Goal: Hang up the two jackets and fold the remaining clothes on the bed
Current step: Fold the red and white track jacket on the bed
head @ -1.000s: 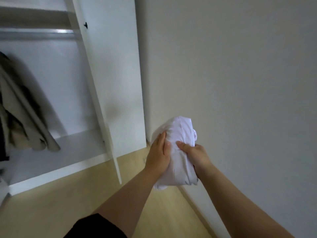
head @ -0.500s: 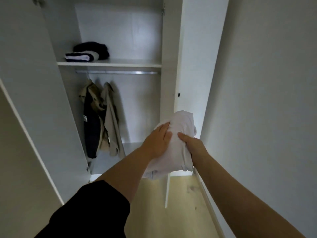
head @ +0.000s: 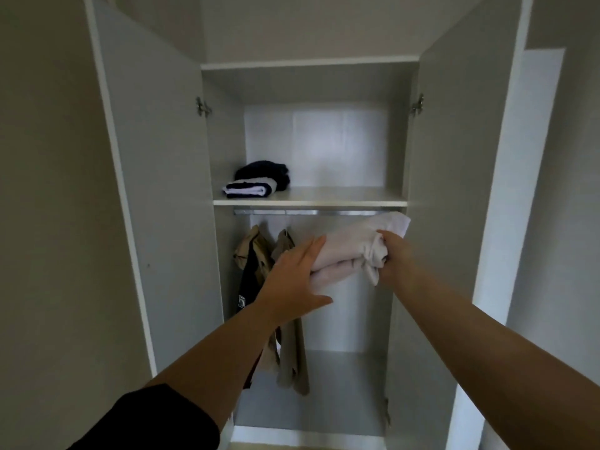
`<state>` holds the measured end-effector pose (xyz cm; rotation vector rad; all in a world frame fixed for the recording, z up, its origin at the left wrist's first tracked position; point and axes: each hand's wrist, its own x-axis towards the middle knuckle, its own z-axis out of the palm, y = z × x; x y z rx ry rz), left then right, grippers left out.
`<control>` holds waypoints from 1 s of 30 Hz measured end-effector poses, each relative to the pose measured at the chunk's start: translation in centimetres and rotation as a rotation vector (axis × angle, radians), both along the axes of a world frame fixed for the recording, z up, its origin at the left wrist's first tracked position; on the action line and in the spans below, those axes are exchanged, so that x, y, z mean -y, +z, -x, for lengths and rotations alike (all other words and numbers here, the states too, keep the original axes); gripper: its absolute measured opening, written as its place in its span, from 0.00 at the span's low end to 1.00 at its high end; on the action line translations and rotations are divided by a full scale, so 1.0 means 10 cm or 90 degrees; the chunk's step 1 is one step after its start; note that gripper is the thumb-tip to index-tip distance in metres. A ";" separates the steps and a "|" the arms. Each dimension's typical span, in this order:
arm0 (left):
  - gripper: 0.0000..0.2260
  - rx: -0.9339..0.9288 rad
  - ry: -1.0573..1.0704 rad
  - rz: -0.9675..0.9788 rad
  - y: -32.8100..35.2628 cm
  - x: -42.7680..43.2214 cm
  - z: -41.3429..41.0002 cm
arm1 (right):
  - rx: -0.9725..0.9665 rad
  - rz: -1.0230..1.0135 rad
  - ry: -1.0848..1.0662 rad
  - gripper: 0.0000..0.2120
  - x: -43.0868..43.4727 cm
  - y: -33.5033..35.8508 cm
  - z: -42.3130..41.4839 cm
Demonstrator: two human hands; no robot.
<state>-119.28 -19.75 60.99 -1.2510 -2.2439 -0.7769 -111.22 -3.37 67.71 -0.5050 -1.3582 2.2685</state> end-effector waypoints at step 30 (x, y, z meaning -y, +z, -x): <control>0.22 -0.620 0.230 0.220 1.50 -1.94 5.31 | -0.025 -0.162 0.154 0.10 -2.37 0.80 5.37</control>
